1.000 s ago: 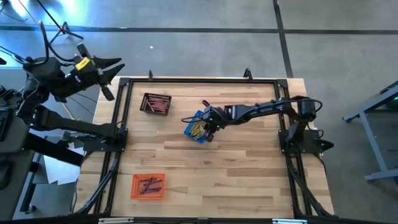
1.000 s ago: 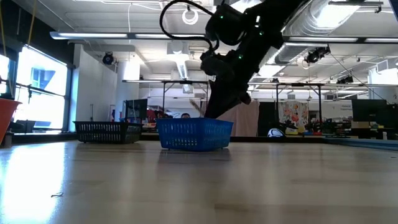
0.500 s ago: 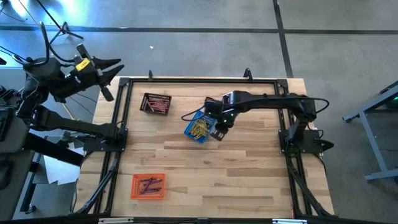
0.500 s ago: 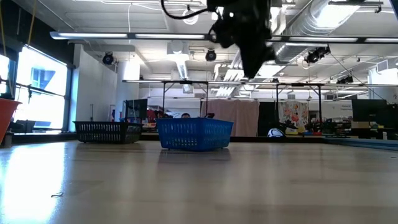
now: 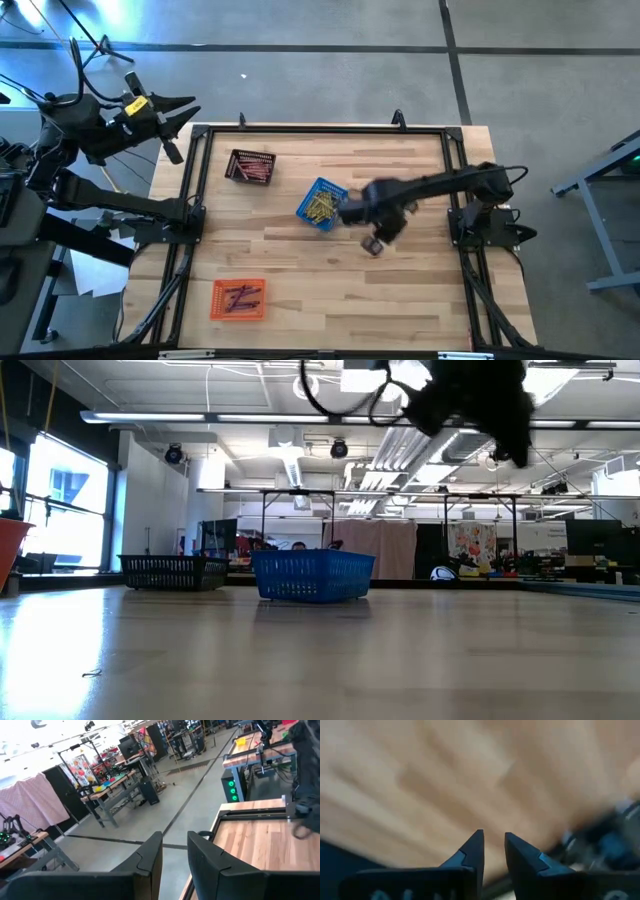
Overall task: Sort crayons
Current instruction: Put the red crayon into the black basket
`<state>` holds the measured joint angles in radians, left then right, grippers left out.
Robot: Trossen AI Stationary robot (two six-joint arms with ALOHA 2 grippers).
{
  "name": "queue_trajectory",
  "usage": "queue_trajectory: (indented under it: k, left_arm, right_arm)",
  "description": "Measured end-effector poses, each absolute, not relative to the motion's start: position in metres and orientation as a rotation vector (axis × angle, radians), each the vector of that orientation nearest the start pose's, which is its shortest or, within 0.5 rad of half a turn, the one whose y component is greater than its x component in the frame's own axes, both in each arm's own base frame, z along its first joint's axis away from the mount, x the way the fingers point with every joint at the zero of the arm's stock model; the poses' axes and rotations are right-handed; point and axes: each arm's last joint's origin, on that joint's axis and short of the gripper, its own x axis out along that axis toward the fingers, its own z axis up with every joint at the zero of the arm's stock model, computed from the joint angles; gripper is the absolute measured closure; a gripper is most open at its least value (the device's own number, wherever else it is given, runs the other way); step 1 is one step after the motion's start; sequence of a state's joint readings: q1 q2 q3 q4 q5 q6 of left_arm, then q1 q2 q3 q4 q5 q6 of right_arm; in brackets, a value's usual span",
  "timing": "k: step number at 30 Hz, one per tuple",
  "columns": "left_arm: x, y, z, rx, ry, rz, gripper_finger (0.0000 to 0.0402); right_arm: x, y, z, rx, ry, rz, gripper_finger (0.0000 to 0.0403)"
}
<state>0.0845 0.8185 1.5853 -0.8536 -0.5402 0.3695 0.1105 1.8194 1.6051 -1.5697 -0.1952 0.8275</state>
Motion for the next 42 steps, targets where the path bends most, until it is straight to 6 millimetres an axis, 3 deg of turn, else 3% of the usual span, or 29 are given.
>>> queue_trajectory:
  k: [4, 9, 17, 23, 33, 42]
  left_arm:
    - [0.065, 0.02, 0.502, 0.385, 0.203, 0.602, 0.0326]
    - [0.065, 0.021, 0.502, 0.422, 0.219, 0.624, 0.0326]
    - [0.063, 0.022, 0.502, 0.472, 0.245, 0.666, 0.0326]
    - [0.063, 0.022, 0.502, 0.502, 0.256, 0.664, 0.0326]
    - [0.06, 0.022, 0.502, 0.501, 0.248, 0.67, 0.0326]
    - [0.048, 0.021, 0.503, 0.465, 0.211, 0.679, 0.0326]
  right_arm:
    - [0.297, 0.073, 0.244, 0.818, 1.99, -0.453, 0.0343]
    - [0.28, 0.113, 0.215, 0.984, 2.138, -0.399, 0.0343]
    - [0.262, 0.172, 0.186, 1.123, 2.174, -0.41, 0.0343]
    - [0.251, 0.204, 0.181, 1.185, 2.165, -0.513, 0.034]
    - [0.212, 0.243, 0.181, 1.23, 2.216, -1.026, 0.0291]
    - [0.192, 0.262, 0.18, 1.191, 2.17, -1.113, 0.0246]
